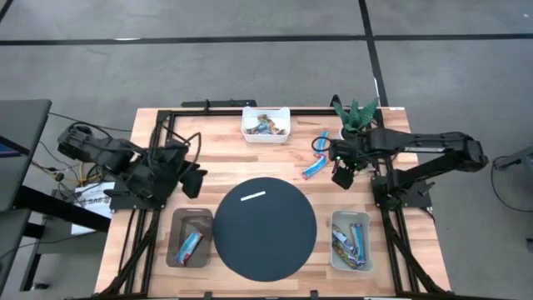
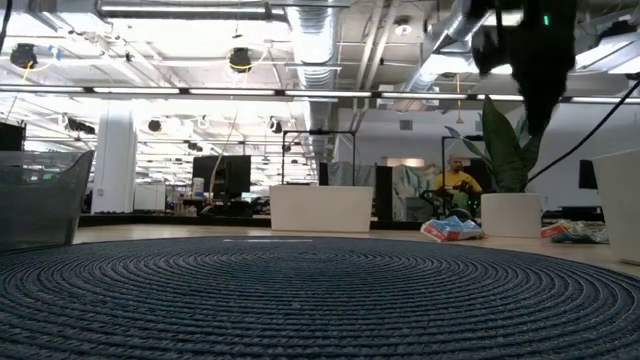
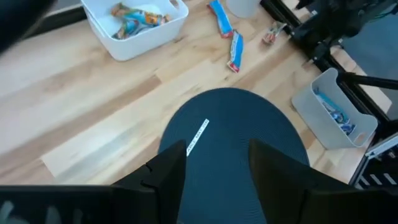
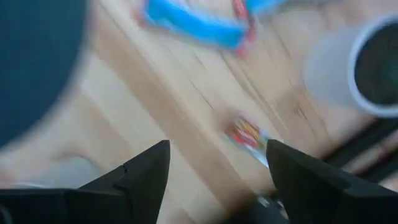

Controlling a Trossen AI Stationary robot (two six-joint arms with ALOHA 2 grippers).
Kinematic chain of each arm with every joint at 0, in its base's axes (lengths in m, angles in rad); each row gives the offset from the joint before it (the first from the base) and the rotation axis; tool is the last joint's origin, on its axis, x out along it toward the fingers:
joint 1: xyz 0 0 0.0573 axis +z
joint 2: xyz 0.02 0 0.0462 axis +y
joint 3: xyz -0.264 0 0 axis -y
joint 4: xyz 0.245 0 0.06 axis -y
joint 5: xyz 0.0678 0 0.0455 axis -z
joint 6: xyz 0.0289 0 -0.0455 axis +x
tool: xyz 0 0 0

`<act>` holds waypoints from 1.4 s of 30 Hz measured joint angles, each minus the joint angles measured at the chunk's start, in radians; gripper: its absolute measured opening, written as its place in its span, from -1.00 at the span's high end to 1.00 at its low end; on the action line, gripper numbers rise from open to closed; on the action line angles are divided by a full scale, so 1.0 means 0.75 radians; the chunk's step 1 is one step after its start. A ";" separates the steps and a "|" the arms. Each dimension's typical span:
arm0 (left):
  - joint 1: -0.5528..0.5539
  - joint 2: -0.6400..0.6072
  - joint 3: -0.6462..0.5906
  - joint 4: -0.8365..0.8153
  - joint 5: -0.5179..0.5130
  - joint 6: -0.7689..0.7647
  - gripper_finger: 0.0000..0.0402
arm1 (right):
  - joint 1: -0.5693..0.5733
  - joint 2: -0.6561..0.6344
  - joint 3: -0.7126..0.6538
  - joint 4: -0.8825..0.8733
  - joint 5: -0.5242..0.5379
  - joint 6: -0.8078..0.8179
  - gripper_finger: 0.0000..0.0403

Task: Pick and place Granola Bars by type
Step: Put the red granola bar into the black bin

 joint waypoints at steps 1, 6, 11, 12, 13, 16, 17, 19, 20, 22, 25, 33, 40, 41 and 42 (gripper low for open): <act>0.010 -0.011 0.000 0.002 0.004 0.020 0.17 | -0.023 0.010 -0.035 -0.012 0.000 -0.031 -0.29; 0.060 -0.019 -0.001 0.029 0.072 0.154 0.17 | -0.142 0.056 -0.250 0.018 -0.002 -0.118 -0.29; 0.129 -0.017 -0.001 0.034 0.161 0.270 0.17 | -0.209 0.065 -0.364 0.151 0.001 -0.158 -0.29; 0.144 -0.017 -0.001 0.035 0.178 0.290 0.17 | -0.221 0.065 -0.377 0.168 -0.002 -0.164 -0.29; 0.159 -0.017 -0.001 0.034 0.191 0.308 0.17 | -0.234 0.066 -0.387 0.178 -0.005 -0.166 -0.29; 0.203 -0.017 -0.001 0.034 0.245 0.354 0.17 | -0.261 0.093 -0.395 0.190 -0.023 -0.168 -0.29; 0.217 -0.017 -0.001 0.034 0.266 0.371 0.17 | -0.267 0.102 -0.395 0.191 -0.035 -0.183 -0.29; 0.240 -0.017 -0.001 0.036 0.302 0.406 0.17 | -0.272 0.124 -0.395 0.207 -0.046 -0.240 -0.29; 0.248 -0.017 -0.001 0.043 0.318 0.430 0.17 | -0.272 0.138 -0.395 0.213 -0.051 -0.274 -0.29; 0.257 -0.017 -0.001 0.080 0.348 0.495 0.17 | -0.272 0.176 -0.395 0.211 -0.056 -0.349 -0.29; 0.264 -0.017 -0.001 0.106 0.402 0.586 0.17 | -0.272 0.238 -0.395 0.205 -0.055 -0.406 -0.29; 0.292 -0.017 -0.001 0.099 0.445 0.652 0.17 | -0.271 0.422 -0.395 0.229 -0.061 -0.428 -0.29; 0.303 -0.017 -0.001 0.092 0.444 0.662 0.17 | -0.272 0.506 -0.394 0.343 -0.005 -0.443 -0.18; 0.303 -0.017 -0.001 0.092 0.444 0.663 0.17 | -0.272 0.509 -0.394 0.353 0.000 -0.443 -0.14; 0.303 -0.018 -0.001 0.092 0.444 0.663 0.17 | -0.272 0.508 -0.394 0.367 0.003 -0.444 -0.10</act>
